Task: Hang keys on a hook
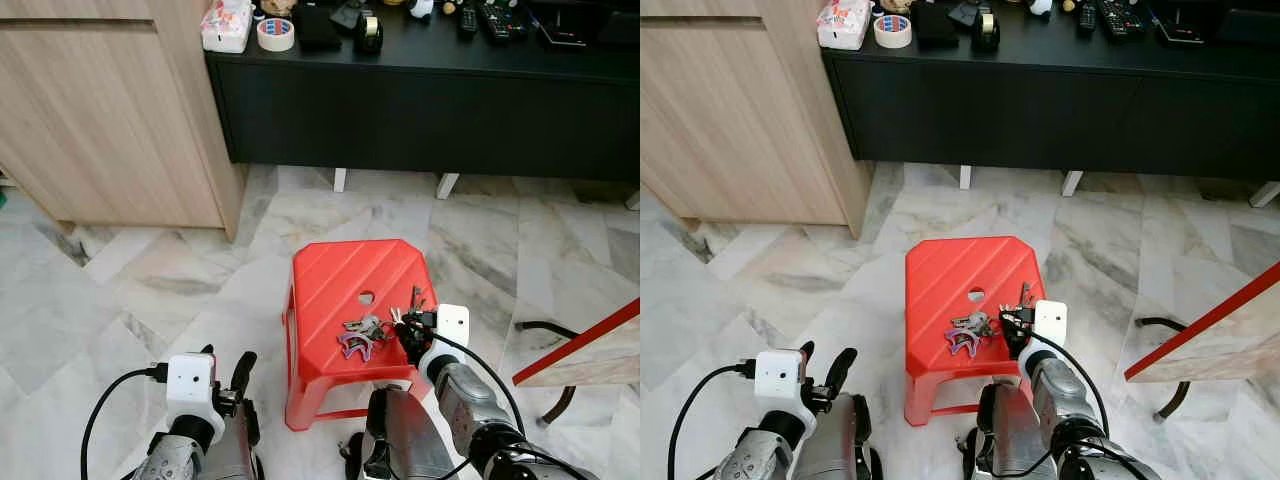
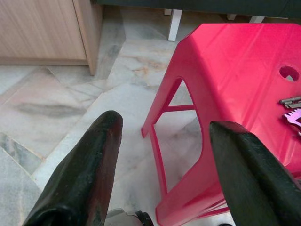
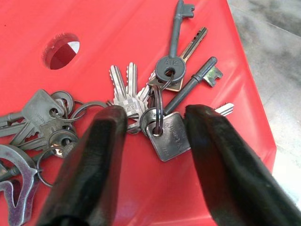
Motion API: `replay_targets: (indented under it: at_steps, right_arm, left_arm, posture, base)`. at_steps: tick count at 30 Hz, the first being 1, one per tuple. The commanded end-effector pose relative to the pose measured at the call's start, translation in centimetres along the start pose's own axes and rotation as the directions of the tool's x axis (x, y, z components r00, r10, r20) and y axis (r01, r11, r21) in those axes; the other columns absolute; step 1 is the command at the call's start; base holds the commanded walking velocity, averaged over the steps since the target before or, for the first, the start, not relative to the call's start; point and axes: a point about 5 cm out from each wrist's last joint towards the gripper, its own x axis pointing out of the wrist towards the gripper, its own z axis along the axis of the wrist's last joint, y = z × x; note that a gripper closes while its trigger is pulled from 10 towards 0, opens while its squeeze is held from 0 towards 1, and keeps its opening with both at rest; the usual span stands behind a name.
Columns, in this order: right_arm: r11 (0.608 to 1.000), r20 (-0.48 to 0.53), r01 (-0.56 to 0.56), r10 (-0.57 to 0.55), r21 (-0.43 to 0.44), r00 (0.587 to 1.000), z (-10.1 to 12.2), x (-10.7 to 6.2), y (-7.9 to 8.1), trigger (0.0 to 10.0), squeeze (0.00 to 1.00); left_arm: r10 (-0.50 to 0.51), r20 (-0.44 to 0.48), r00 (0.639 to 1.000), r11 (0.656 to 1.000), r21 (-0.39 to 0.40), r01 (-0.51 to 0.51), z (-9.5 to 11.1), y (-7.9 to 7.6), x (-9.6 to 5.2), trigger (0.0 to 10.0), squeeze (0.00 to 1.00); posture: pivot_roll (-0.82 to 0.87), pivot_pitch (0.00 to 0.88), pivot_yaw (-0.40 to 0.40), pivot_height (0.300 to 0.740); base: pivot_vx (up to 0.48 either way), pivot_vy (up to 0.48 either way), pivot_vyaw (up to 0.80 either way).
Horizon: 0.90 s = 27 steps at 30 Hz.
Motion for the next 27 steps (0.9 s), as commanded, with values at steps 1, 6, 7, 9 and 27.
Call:
replay_targets:
  at_steps: [1,6,7,9,27]
  right_arm:
    - [1.000,-0.020,0.008,-0.008,0.009,1.000,-0.50,-0.13,-0.19,0.0,0.00]
    - [1.000,-0.020,0.011,-0.011,0.009,1.000,-0.47,-0.12,-0.21,0.0,0.00]
    - [1.000,-0.020,0.011,-0.011,0.009,1.000,-0.48,-0.12,-0.21,0.0,0.00]
    - [1.000,-0.021,0.011,-0.011,0.007,1.000,-0.55,-0.16,-0.24,0.0,0.00]
    - [1.000,-0.023,0.022,-0.022,-0.002,1.000,-0.69,-0.24,-0.46,0.0,0.00]
  left_arm:
    - [0.004,-0.027,1.000,1.000,-0.008,-0.005,-0.55,0.06,-0.30,10.0,0.00]
    - [0.006,-0.028,1.000,1.000,-0.007,-0.007,-0.53,0.12,-0.18,10.0,0.00]
    - [0.007,-0.028,1.000,1.000,-0.006,-0.007,-0.53,0.14,-0.15,10.0,0.00]
    - [0.008,-0.027,1.000,1.000,-0.006,-0.008,-0.49,0.18,-0.13,10.0,0.00]
    - [0.003,-0.029,1.000,1.000,0.002,-0.003,-0.61,0.29,0.44,10.0,0.00]
  posture:
    - [0.14,0.238,-0.074,0.601]
    - [0.14,0.235,-0.074,0.601]
    - [0.14,0.233,-0.075,0.601]
    - [0.15,0.232,-0.075,0.601]
    - [0.15,0.196,-0.077,0.601]
  base:
    - [0.000,0.000,0.00]
    - [0.000,0.000,0.00]
    - [0.000,0.000,0.00]
    - [0.000,0.000,0.00]
    - [0.000,0.000,0.00]
